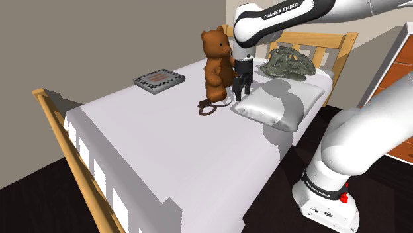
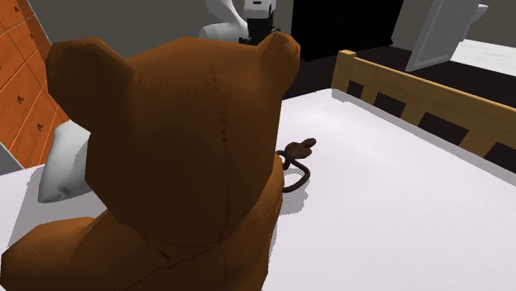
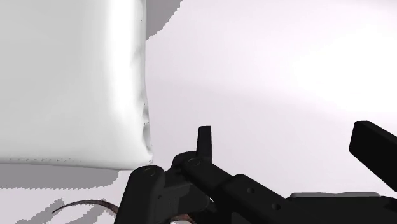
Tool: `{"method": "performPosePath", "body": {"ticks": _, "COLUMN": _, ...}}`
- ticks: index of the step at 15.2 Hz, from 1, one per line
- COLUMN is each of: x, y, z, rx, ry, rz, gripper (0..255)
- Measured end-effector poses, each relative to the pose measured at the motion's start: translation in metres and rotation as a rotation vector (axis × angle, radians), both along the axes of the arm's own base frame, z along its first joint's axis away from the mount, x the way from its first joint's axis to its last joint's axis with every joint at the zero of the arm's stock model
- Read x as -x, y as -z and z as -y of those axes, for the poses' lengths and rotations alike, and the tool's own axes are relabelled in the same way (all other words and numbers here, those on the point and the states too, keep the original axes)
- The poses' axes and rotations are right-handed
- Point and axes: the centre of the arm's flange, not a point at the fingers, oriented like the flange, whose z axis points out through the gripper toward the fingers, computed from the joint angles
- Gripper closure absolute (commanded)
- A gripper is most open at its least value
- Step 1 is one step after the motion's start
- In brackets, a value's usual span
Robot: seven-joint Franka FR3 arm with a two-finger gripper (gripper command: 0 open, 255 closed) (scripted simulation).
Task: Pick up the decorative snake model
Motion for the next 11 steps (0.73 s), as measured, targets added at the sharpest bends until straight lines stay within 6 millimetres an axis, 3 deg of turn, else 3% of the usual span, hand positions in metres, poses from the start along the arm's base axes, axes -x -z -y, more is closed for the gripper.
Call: {"method": "performPosePath", "body": {"ticks": 11, "x": -0.109, "y": 0.077, "z": 0.045, "rx": -0.006, "ry": -0.096, "rz": 0.029, "gripper": 0}}
